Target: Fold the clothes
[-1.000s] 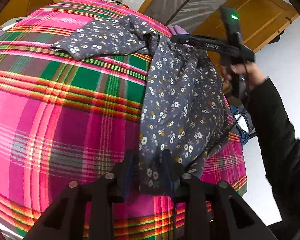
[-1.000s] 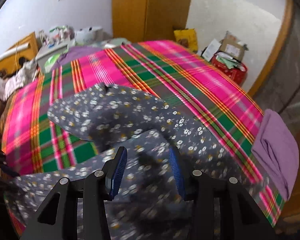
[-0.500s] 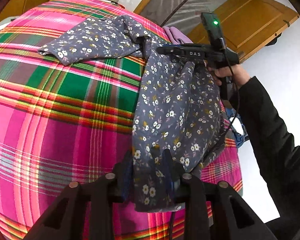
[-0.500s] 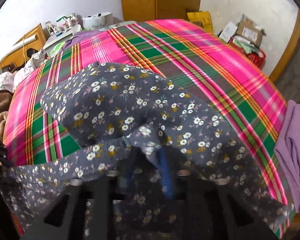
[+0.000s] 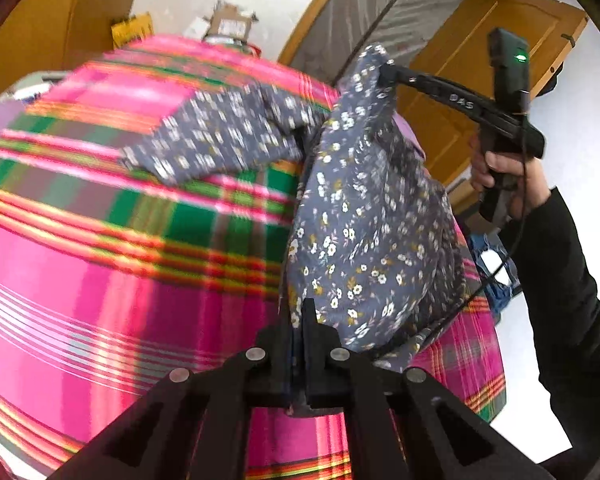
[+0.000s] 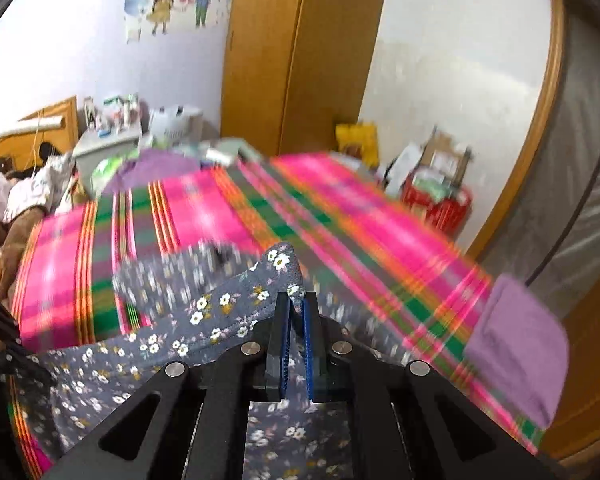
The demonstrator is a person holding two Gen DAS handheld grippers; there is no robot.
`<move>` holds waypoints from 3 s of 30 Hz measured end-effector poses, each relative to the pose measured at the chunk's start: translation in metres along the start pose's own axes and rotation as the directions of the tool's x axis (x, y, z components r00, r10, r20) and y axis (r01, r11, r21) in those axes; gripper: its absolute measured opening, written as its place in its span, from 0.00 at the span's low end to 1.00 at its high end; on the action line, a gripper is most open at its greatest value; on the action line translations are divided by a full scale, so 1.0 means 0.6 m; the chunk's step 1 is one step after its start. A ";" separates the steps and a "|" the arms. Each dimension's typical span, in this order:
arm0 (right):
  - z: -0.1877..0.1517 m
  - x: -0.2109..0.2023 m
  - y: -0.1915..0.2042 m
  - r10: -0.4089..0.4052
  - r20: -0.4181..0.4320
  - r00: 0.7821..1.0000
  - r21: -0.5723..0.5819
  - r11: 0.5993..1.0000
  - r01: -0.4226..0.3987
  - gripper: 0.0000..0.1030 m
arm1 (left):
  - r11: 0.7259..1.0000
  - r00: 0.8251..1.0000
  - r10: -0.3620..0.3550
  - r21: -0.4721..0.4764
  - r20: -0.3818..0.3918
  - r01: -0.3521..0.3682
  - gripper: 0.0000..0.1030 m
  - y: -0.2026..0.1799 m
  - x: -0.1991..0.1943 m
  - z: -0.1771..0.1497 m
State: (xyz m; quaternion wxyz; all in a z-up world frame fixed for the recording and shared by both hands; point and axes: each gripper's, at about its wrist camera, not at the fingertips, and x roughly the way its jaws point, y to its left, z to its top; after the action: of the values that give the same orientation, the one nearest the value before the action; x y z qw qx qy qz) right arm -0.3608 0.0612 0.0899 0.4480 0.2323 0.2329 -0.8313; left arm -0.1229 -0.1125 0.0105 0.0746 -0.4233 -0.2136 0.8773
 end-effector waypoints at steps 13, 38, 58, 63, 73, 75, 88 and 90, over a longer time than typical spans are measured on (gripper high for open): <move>0.188 -0.065 0.094 -0.059 0.292 0.955 -0.009 0.998 0.064 0.06 | 0.985 0.950 0.172 -0.030 0.262 -0.170 0.03 0.077 -0.179 0.086; 0.058 0.220 0.113 0.048 -0.085 0.995 0.102 0.994 -0.039 0.09 | 0.969 0.970 0.232 -0.104 0.069 -0.225 0.10 0.188 -0.099 -0.006; 0.011 0.199 0.087 0.064 -0.116 0.991 0.155 0.987 -0.046 0.30 | 0.934 0.955 0.278 -0.262 0.100 -0.244 0.20 0.201 -0.110 -0.073; 0.022 0.192 0.084 0.121 -0.086 0.989 0.155 0.982 -0.106 0.31 | 0.936 0.967 0.220 -0.306 0.130 -0.172 0.20 0.205 -0.111 -0.069; 0.068 0.242 0.069 0.299 -0.153 0.942 0.181 0.945 -0.271 0.46 | 0.909 0.973 0.164 -0.407 0.164 -0.085 0.25 0.226 -0.106 -0.062; 0.069 0.260 0.069 0.318 -0.185 0.930 0.189 0.940 -0.284 0.46 | 0.905 0.972 0.161 -0.418 0.170 -0.077 0.25 0.230 -0.105 -0.060; 0.063 0.301 0.075 0.394 -0.261 0.881 0.222 0.913 -0.342 0.46 | 0.873 0.969 0.156 -0.485 0.191 -0.045 0.31 0.262 -0.096 -0.058; 0.064 0.304 0.076 0.396 -0.265 0.879 0.226 0.912 -0.342 0.46 | 0.867 0.971 0.143 -0.498 0.193 -0.029 0.31 0.268 -0.092 -0.056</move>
State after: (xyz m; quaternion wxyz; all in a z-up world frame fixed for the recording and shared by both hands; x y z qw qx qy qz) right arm -0.4180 -0.0999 0.0033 0.5352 0.4359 0.1776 -0.7014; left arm -0.0540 -0.2637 -0.0391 -0.0995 -0.3359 -0.4174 0.8385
